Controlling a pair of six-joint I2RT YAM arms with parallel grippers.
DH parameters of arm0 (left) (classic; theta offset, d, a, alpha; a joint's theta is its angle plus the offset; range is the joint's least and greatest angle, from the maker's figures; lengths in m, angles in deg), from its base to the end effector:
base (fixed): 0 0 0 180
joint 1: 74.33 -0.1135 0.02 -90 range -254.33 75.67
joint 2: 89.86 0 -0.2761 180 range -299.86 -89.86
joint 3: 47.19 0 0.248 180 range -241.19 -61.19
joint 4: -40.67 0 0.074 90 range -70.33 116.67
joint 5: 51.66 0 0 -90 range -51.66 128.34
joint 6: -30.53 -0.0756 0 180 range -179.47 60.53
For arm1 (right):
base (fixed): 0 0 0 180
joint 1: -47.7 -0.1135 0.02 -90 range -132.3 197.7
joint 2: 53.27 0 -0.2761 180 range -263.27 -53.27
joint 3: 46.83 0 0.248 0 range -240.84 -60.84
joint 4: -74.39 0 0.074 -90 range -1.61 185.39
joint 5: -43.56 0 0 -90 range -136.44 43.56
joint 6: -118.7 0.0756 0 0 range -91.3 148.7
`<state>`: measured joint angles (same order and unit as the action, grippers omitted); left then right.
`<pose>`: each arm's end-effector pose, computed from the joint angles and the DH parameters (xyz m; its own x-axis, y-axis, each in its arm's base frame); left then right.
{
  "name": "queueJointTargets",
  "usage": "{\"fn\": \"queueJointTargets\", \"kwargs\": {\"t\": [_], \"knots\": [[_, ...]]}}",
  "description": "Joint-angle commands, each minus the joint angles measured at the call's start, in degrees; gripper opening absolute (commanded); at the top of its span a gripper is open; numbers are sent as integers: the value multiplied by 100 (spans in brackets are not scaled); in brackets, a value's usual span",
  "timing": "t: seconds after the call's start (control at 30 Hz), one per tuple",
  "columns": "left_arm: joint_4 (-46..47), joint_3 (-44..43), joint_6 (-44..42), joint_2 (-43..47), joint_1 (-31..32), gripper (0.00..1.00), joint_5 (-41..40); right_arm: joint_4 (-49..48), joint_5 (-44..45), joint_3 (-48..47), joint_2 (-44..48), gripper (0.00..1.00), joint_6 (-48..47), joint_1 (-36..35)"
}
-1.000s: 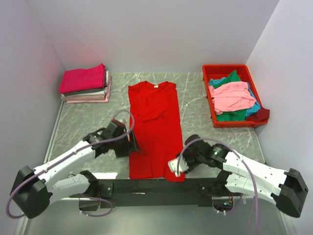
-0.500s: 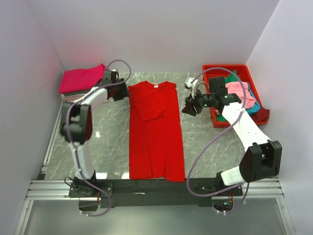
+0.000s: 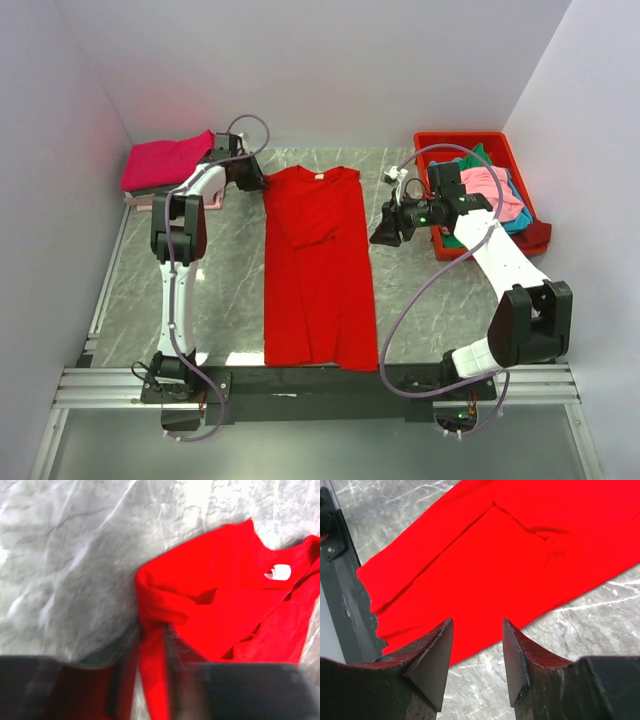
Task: Fold and stack the t-shirts
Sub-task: Fold the tshirt
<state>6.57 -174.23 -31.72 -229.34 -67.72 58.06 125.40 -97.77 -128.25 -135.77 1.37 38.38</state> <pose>0.5652 -0.0912 0.1341 -0.7959 -0.3490 -0.4947 -0.0358 0.8428 -0.5370 0.2928 0.1079 0.2869 -0.4279 -0.3609 -0.8287 -0.8679 0.4201 0.2651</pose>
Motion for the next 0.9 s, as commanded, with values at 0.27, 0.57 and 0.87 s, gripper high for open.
{"fn": "queueJointTargets", "kwargs": {"t": [0.27, 0.57, 0.87], "knots": [[102, -1254, 705, -896, -116, 0, 129, 60, -70, -52, -135, 50, 132, 141], [295, -2232, 1558, -1538, -301, 0, -75, -124, 632, -140, -468, 50, 448, 150], [437, -1505, 962, -424, -362, 42, 453, -451, 1811, -1807, -2528, 54, 2389, 150]]}}
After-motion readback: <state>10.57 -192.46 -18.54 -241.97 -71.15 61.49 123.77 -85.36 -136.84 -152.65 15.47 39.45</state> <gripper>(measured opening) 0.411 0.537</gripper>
